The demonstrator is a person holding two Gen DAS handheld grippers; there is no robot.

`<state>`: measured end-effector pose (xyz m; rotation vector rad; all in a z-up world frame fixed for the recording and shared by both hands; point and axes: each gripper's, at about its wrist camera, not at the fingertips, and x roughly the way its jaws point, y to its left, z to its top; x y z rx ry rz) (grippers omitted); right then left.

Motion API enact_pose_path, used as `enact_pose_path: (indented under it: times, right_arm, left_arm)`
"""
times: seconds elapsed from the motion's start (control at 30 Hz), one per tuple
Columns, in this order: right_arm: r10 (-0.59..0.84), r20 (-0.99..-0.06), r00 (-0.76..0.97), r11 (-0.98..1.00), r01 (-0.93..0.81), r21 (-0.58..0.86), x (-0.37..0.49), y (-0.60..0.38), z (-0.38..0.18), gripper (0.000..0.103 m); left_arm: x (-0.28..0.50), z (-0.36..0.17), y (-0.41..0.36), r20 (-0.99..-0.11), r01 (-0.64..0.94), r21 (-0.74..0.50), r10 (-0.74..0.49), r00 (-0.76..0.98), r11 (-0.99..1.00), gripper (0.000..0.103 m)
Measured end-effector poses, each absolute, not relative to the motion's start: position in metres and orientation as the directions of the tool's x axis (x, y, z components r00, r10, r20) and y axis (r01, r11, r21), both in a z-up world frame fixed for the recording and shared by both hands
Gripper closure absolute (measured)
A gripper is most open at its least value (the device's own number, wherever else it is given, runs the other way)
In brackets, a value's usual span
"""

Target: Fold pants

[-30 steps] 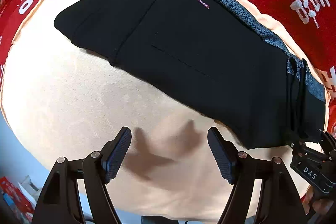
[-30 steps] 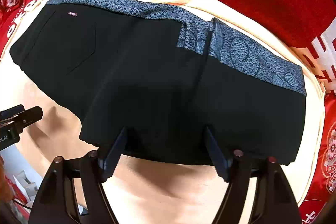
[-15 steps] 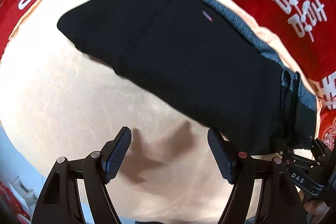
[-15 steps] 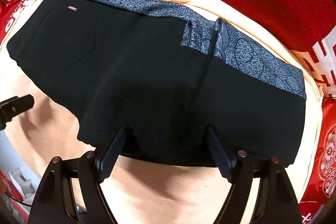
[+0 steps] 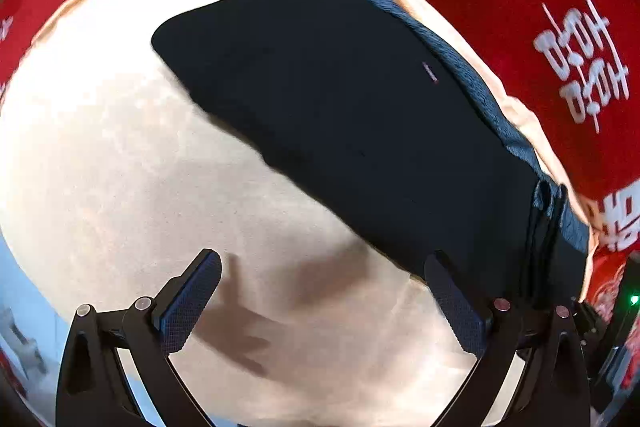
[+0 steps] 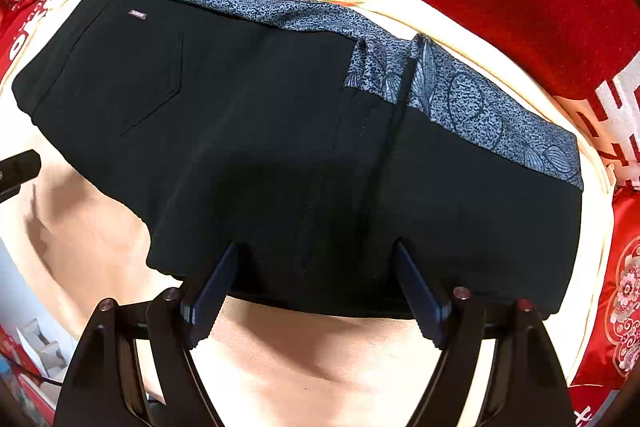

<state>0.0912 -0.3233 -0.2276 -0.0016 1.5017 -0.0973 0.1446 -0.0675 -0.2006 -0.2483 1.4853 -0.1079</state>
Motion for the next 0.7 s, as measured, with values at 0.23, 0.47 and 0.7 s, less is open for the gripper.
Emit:
enact_pose_path:
  times: [0.23,0.47,0.7]
  right_arm:
    - [-0.068,-0.995,0.067,0.996,0.061,-0.064,0.091,-0.326,-0.229,0.021]
    - [-0.076,-0.995,0.069,0.996,0.06,-0.072,0.092,-0.323,-0.229,0.021]
    - [-0.08,-0.994,0.068,0.995,0.061,-0.076,0.092,-0.319,-0.229,0.021]
  left_arm:
    - [0.153,-0.198,-0.043,-0.964,-0.175,-0.249,-0.226,0.141,0.952,0.001]
    - [0.17,-0.199,-0.015,-0.938,-0.271,-0.321,-0.264,0.225,0.907,0.001]
    - [0.179,-0.213,-0.013,-0.895,-0.291,-0.428,-0.357,0.266,0.856,0.001]
